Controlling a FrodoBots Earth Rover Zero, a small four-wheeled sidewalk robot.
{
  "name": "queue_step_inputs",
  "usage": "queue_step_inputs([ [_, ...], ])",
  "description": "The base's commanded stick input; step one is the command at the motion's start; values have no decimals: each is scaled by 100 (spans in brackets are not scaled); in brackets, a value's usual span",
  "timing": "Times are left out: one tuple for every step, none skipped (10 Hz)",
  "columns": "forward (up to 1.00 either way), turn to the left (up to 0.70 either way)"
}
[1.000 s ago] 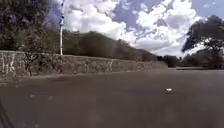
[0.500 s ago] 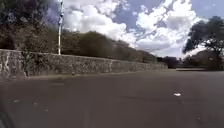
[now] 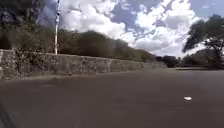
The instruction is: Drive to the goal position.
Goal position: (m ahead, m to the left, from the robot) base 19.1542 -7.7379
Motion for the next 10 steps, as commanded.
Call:
queue_step_inputs([
  [70,0],
  [70,0],
  [70,0],
  [70,0],
  [70,0],
  [70,0],
  [70,0],
  [70,0],
  [70,0],
  [70,0],
])
